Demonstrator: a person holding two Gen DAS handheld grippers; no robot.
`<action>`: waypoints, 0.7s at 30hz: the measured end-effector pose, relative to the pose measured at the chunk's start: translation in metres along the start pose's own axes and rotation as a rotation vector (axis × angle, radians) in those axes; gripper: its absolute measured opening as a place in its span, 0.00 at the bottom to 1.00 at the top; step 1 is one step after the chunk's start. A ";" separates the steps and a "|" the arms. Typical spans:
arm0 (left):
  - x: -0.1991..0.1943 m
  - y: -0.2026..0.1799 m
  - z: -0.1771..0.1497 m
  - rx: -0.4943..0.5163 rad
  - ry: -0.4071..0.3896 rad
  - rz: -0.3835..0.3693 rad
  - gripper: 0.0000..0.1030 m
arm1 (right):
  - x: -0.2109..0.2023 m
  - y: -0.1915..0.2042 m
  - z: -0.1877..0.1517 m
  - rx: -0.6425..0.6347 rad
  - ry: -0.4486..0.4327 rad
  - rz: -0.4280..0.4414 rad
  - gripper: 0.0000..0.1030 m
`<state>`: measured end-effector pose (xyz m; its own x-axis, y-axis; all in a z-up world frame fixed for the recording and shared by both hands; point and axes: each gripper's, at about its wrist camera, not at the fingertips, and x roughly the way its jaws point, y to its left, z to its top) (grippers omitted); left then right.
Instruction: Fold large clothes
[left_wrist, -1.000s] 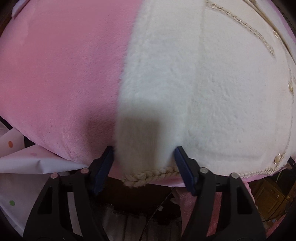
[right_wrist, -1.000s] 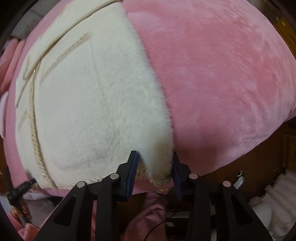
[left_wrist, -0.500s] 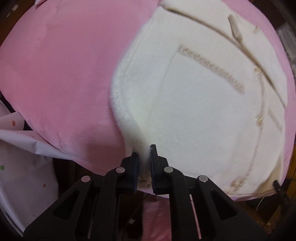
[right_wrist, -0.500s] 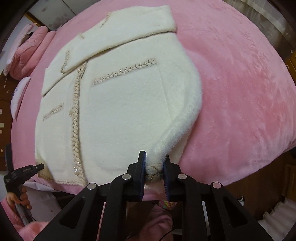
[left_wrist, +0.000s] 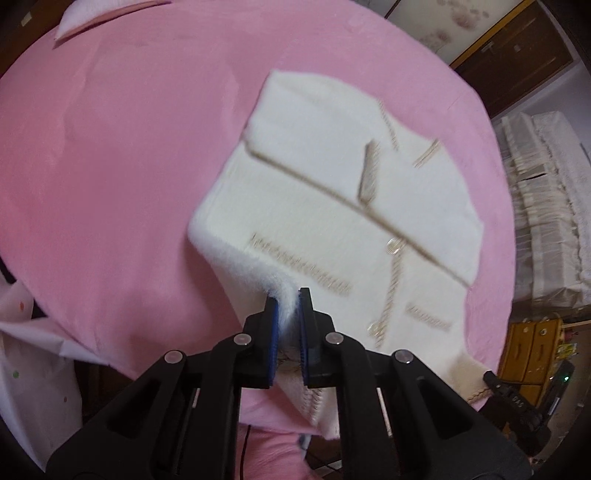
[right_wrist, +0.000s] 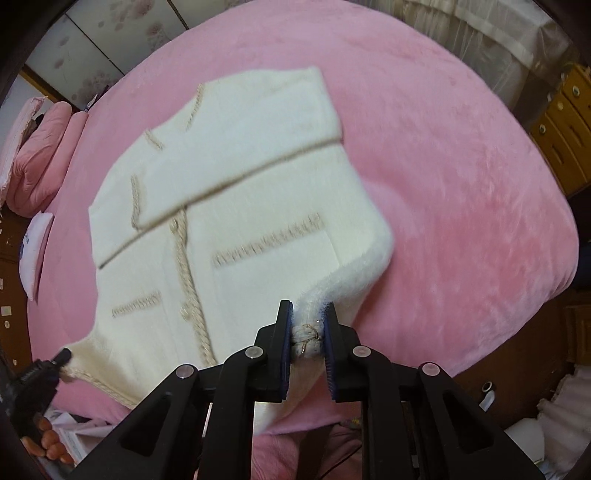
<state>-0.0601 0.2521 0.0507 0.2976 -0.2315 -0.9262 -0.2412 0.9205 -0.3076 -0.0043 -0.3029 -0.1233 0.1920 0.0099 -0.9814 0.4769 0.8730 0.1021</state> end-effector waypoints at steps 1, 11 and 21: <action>-0.003 -0.002 0.009 0.000 -0.006 0.005 0.07 | -0.006 0.004 0.006 0.002 -0.009 0.001 0.14; -0.038 -0.035 0.122 0.063 -0.125 0.003 0.05 | -0.086 0.069 0.071 -0.051 -0.281 -0.055 0.14; -0.088 -0.047 0.225 0.059 -0.314 -0.033 0.00 | -0.137 0.080 0.161 0.004 -0.407 -0.013 0.13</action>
<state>0.1326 0.2996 0.1960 0.5774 -0.1617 -0.8003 -0.1753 0.9328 -0.3149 0.1455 -0.3129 0.0454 0.5096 -0.1958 -0.8379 0.4846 0.8699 0.0914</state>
